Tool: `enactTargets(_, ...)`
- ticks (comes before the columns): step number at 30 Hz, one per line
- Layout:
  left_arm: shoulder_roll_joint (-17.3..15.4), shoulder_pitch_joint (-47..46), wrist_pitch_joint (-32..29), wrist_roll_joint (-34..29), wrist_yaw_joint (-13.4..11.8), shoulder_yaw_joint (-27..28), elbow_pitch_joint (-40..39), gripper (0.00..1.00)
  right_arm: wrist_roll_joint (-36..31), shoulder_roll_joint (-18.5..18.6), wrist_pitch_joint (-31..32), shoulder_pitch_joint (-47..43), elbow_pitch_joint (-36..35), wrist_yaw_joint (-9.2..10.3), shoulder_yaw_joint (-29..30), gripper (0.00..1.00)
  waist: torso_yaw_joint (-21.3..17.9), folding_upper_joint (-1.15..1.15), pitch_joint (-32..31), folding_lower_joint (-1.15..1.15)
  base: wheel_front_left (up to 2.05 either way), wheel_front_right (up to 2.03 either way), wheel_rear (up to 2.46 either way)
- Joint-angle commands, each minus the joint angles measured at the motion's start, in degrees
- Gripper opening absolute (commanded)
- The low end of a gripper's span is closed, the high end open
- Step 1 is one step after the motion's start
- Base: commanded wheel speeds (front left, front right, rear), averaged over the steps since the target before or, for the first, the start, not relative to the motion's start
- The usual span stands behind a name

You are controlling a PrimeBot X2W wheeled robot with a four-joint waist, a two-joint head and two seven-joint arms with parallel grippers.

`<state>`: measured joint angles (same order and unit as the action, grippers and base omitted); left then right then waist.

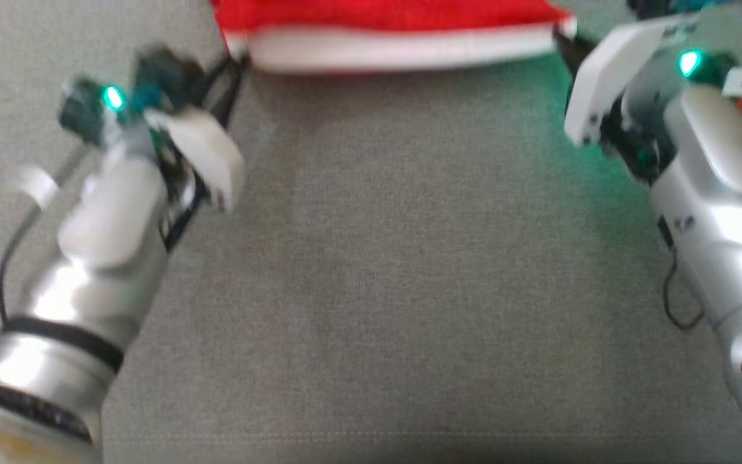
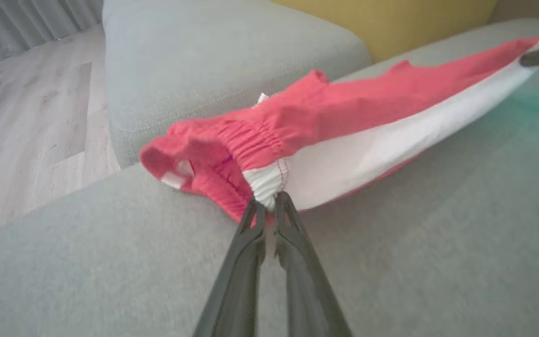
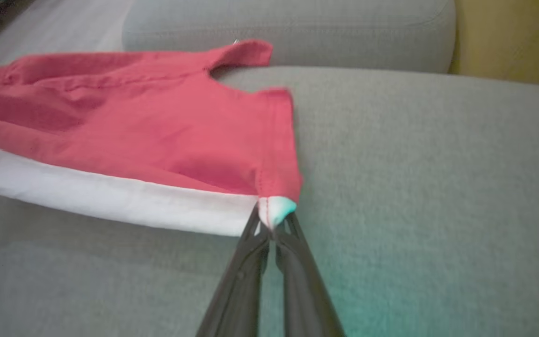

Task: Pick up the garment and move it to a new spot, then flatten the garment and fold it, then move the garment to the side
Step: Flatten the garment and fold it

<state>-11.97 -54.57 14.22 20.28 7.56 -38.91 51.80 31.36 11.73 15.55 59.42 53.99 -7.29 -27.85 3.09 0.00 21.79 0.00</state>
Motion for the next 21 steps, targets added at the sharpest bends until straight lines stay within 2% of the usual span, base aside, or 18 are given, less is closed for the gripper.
enactTargets(1, -2.83, -0.59, 0.59, -0.05, -0.11, 0.43, -1.45, 0.00, 0.96, -0.02, 0.71, -1.02, -1.54, -0.20, -1.37, 0.00, -0.13, 0.00, -1.57, 0.00, 0.00, 0.00, 0.00)
enactTargets(5, -4.82, 5.09, 0.65, 1.81, -0.09, -6.40, -2.48, 0.00, 4.77, 3.41, 4.44, -5.09, -1.66, -0.20, -6.91, 0.00, -0.05, 0.00, -5.66, 0.00, 0.00, 0.00, 0.00)
enactTargets(8, -6.24, 7.71, 0.44, 3.35, -0.09, -9.47, -3.29, 0.00, 6.52, 5.60, 6.42, -7.43, -2.43, -0.20, -10.58, 0.00, 0.01, 0.00, -8.04, 0.00, 0.00, 0.00, 0.00)
enactTargets(21, -12.15, 18.12, -3.24, 10.01, -0.08, -18.59, -12.46, 0.00, 16.79, 16.47, 16.82, -15.73, -9.59, -0.20, -22.45, 0.00, 0.00, 0.00, -17.18, 0.00, 0.00, 0.00, 0.00)
